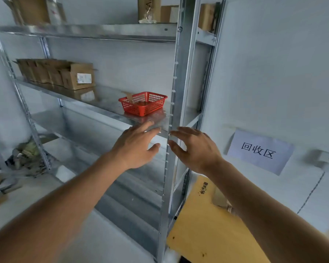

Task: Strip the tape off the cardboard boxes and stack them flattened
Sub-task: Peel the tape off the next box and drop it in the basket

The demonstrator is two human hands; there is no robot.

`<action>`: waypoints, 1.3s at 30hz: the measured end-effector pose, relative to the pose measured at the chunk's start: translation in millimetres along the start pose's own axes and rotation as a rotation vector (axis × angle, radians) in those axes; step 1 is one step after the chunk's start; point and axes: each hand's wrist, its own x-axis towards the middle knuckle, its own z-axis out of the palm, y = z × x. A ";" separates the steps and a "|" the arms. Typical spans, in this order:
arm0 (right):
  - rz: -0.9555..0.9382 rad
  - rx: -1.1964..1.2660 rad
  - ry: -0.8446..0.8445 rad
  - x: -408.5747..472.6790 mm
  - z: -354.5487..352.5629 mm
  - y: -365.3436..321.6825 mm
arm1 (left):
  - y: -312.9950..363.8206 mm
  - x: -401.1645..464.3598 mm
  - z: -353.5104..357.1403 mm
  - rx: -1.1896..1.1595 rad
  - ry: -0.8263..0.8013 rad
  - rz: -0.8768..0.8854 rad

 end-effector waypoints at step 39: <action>-0.188 0.143 0.010 714.6 315.0 -300.8 | -762.0 256.2 6.6 0.053 0.036 -0.244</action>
